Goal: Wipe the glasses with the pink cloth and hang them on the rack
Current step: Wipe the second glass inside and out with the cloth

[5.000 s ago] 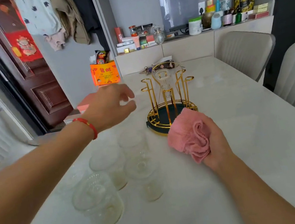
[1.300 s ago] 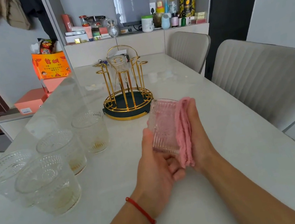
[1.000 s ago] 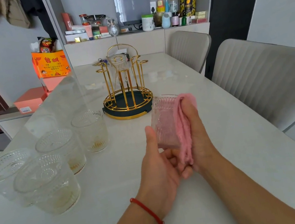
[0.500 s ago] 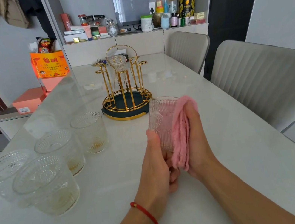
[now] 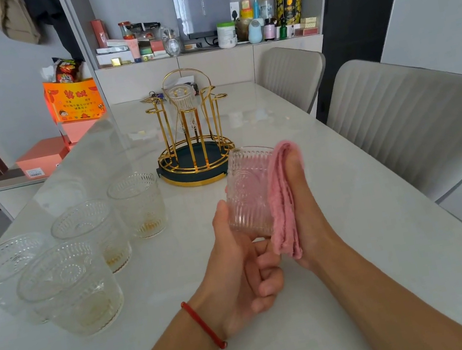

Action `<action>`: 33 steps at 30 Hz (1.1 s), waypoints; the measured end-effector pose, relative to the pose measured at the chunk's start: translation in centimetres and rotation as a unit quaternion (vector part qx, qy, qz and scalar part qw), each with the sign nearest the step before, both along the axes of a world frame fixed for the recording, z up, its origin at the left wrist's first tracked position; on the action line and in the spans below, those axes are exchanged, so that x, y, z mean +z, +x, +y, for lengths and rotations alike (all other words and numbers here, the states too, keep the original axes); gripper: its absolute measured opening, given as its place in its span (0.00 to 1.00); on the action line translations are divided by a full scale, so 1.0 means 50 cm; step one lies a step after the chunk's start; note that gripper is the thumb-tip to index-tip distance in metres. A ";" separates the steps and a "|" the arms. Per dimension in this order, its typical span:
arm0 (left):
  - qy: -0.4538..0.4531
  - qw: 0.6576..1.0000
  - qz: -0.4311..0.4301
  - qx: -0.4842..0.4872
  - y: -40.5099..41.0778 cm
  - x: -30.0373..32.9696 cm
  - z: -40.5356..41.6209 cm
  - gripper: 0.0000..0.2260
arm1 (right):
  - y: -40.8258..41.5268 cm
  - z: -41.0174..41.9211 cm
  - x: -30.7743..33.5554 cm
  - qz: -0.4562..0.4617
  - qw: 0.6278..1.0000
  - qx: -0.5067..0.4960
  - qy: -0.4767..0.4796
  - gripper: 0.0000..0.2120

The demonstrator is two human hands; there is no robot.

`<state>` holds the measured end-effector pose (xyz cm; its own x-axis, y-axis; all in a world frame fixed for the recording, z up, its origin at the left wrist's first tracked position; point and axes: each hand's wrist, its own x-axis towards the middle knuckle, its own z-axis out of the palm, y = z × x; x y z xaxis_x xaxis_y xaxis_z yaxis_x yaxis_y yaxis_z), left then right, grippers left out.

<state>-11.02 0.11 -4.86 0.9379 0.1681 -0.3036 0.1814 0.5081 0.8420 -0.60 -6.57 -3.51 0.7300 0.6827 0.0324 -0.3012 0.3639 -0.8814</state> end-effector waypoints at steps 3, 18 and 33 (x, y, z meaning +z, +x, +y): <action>0.009 1.000 -0.004 0.019 0.004 0.007 -0.005 0.37 | 0.003 0.007 -0.005 -0.003 0.998 -0.061 0.000 0.49; -0.005 1.000 -0.023 0.019 -0.002 0.013 -0.022 0.33 | -0.015 -0.001 -0.007 0.010 0.983 -0.177 -0.040 0.25; 0.036 0.998 0.035 0.022 0.001 0.021 -0.014 0.35 | -0.007 -0.001 -0.012 -0.001 0.984 -0.179 -0.023 0.30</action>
<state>-10.95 -0.57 -3.80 0.9061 0.2327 -0.3532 0.2196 0.4549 0.8631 -0.94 -6.62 -4.10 0.9235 0.3835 0.0088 -0.1598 0.4055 -0.9000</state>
